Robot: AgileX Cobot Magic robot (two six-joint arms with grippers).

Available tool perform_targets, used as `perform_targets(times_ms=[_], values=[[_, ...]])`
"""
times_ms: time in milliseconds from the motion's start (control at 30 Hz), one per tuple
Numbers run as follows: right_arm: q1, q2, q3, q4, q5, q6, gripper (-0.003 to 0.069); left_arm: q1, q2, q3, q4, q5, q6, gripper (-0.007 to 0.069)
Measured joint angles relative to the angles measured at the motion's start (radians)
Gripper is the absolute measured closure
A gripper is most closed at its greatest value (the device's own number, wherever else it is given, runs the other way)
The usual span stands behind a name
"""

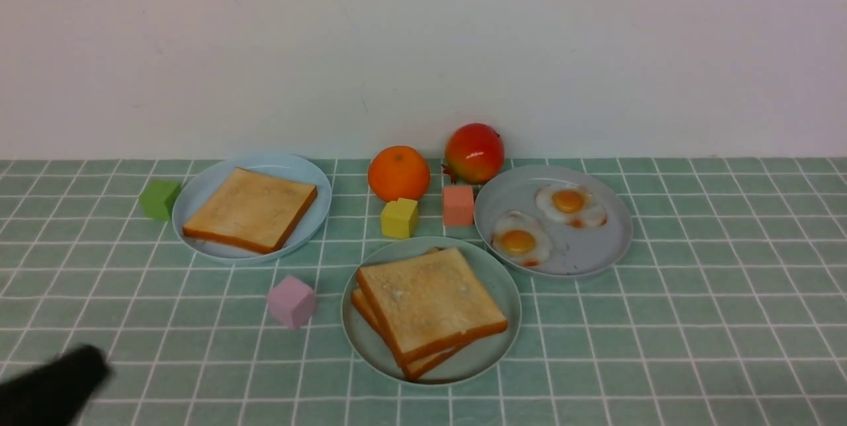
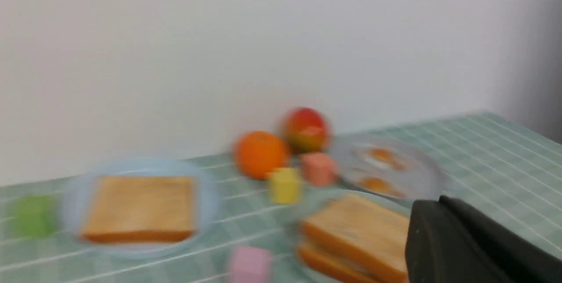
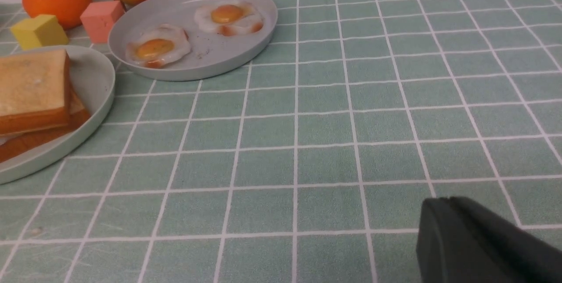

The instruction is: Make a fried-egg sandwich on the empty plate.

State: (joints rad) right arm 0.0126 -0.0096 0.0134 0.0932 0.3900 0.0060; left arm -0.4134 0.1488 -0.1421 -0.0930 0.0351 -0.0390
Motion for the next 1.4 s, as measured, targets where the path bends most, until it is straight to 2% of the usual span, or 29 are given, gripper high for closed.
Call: perform_targets(times_ms=[100, 133, 167, 200, 233, 300, 433, 1400], values=[[0.0, 0.0, 0.0, 0.0, 0.0, 0.0, 0.0658, 0.194, -0.108, 0.042, 0.001, 0.073, -0.051, 0.0638], [0.0, 0.0, 0.0, 0.0, 0.0, 0.0, 0.0658, 0.206, -0.114, 0.046, 0.001, 0.077, -0.054, 0.0638], [0.0, 0.0, 0.0, 0.0, 0.0, 0.0, 0.0657, 0.285, -0.146, 0.081, 0.002, 0.103, -0.085, 0.0638], [0.0, 0.0, 0.0, 0.0, 0.0, 0.0, 0.0657, 0.305, -0.151, 0.092, 0.002, 0.111, -0.095, 0.0638], [0.0, 0.0, 0.0, 0.0, 0.001, 0.0, 0.0655, 0.372, -0.158, 0.137, 0.002, 0.149, -0.135, 0.0638], [0.0, 0.0, 0.0, 0.0, 0.001, 0.0, 0.0653, 0.427, -0.159, 0.166, 0.012, 0.269, -0.199, 0.0638], [0.0, 0.0, 0.0, 0.0, 0.001, 0.0, 0.0652, 0.441, -0.159, 0.174, 0.019, 0.345, -0.239, 0.0638], [0.0, -0.001, 0.0, 0.001, 0.001, 0.0, 0.0629, 0.442, -0.159, 0.174, 0.02, 0.342, -0.251, 0.0638]])
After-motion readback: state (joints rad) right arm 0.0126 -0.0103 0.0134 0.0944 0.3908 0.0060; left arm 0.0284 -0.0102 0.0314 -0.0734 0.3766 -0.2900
